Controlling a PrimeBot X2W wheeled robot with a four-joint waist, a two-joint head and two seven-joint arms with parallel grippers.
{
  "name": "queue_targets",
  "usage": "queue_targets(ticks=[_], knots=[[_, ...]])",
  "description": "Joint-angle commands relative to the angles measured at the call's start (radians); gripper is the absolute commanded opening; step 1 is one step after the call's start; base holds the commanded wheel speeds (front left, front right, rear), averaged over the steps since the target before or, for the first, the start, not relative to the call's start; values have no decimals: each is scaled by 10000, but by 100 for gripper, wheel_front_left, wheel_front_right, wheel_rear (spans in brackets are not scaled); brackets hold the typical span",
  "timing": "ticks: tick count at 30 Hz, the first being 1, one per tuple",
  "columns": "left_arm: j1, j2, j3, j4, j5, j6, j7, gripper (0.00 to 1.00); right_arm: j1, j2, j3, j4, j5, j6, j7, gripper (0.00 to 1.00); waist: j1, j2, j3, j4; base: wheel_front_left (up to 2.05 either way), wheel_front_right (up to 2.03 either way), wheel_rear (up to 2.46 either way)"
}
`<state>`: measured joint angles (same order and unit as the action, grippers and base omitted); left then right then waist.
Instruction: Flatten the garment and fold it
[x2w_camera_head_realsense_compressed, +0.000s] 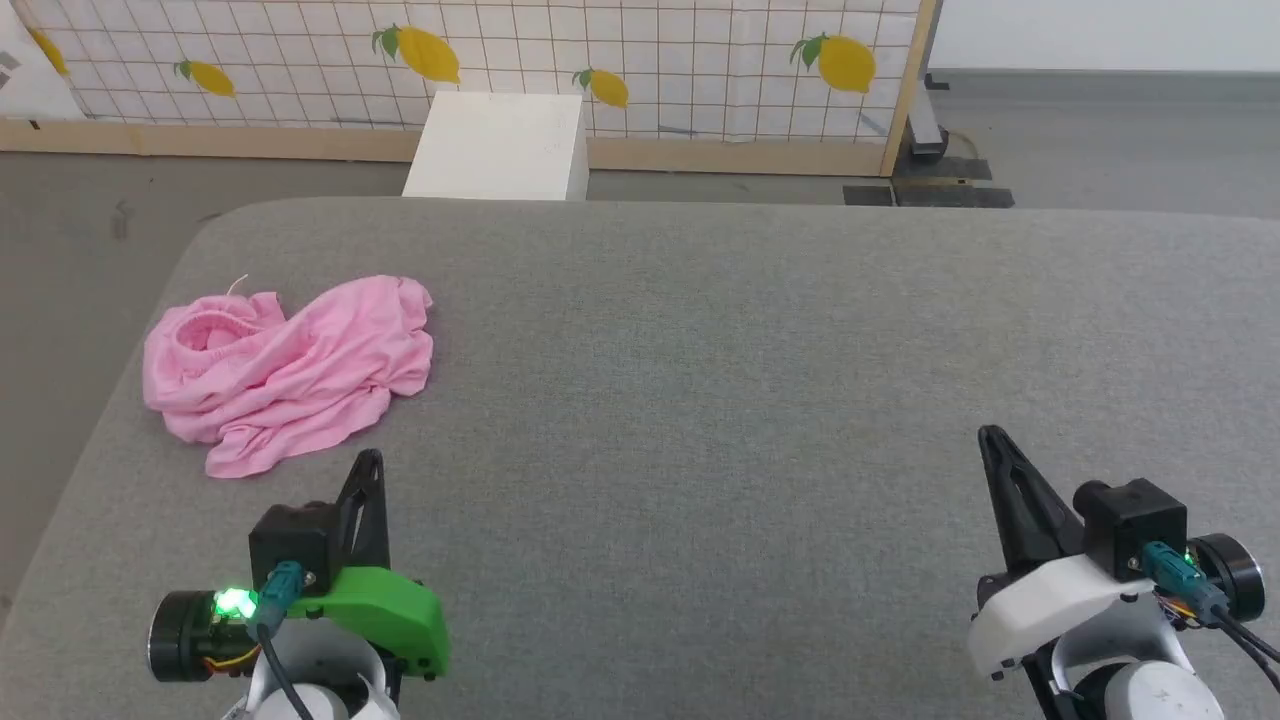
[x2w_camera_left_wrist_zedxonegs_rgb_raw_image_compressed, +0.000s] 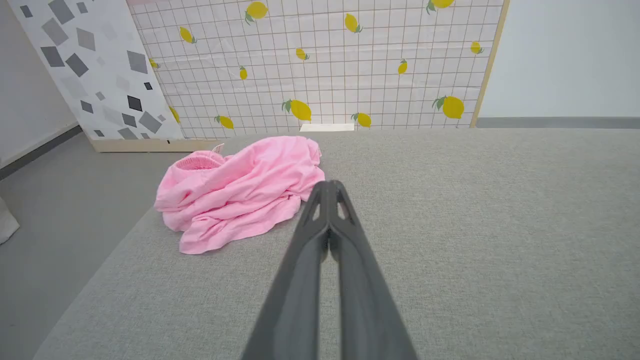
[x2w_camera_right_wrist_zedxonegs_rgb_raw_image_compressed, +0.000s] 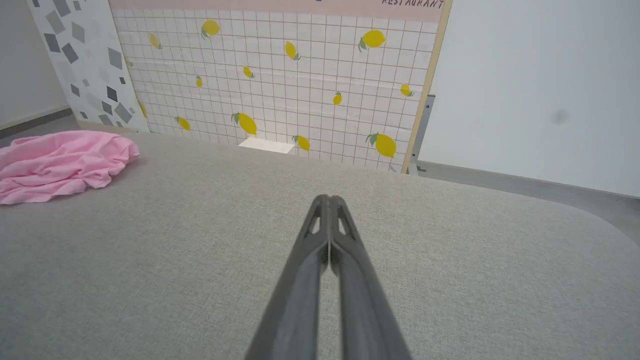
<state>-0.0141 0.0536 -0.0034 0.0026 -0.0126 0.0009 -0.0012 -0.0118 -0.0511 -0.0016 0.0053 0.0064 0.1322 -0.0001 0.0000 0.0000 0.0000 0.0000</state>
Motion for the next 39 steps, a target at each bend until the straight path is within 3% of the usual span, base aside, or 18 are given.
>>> queue_targets(ticks=[1,29,30,39], knots=[[141,-34,34,-26,126,-9,12,0,118,9,16,-53,-64,-15,1,0,0,0,0,0,0,0,0],[141,-34,34,-26,126,-9,12,0,118,9,16,-53,-64,-15,1,0,0,0,0,0,0,0,0],[1,0,0,0,-2,0,-1,100,1,0,-1,0,2,0,-1,100,0,0,0,0,0,0,0],[9,0,-129,105,-186,36,-145,100,69,1,-100,122,188,-1,-148,100,0,0,0,1,0,0,0]])
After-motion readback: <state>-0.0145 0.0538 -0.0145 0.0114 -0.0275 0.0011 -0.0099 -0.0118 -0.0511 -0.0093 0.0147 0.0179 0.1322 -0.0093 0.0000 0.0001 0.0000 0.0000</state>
